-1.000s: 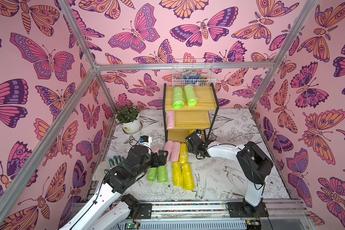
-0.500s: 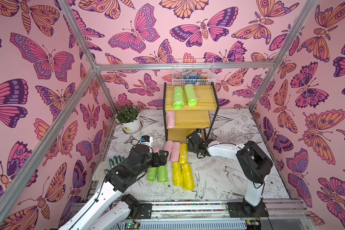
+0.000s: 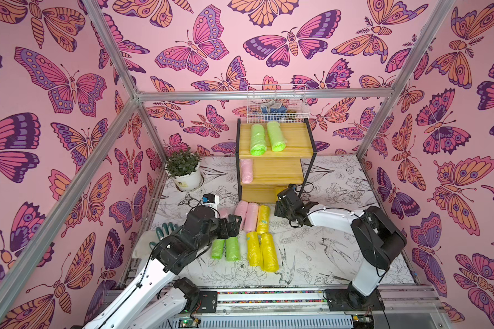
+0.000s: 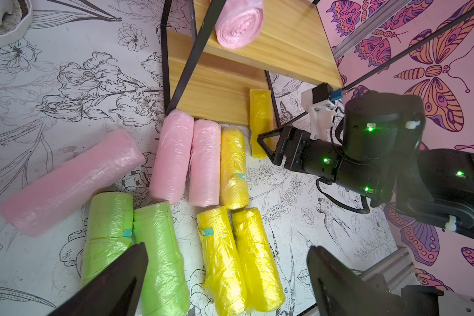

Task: Sort the rolls of trash bags by color and place them on the shelf
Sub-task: Place the roll of trash bags on the shelf.

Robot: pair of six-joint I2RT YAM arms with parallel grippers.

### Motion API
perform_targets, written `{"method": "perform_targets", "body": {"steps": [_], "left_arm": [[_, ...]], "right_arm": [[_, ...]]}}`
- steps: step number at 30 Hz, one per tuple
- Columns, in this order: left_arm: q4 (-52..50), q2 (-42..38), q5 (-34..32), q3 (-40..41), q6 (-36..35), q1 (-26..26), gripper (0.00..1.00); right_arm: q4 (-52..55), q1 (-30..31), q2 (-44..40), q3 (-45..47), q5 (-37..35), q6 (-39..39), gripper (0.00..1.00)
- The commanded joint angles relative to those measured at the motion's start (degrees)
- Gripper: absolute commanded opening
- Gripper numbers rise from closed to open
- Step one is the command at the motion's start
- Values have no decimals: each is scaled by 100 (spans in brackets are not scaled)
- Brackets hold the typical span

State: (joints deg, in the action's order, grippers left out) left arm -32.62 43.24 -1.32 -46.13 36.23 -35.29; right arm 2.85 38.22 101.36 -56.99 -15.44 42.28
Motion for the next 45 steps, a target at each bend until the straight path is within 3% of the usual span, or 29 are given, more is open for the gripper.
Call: {"method": "perform_targets", "body": {"steps": [1, 19, 35, 45], "left_arm": [[64, -60, 0, 6, -46, -22, 97], [71, -125, -28, 93, 16, -21, 97], [69, -257, -17, 293, 126, -22, 97], [66, -291, 6, 403, 77, -21, 99]], "right_arm": [[-859, -165, -113, 92, -33, 260, 71], [-861, -17, -501, 584, -66, 110, 75], [-1078, 123, -760, 1028, 410, 42, 75], [-1517, 375, -1594, 1891, 229, 96, 75]]}}
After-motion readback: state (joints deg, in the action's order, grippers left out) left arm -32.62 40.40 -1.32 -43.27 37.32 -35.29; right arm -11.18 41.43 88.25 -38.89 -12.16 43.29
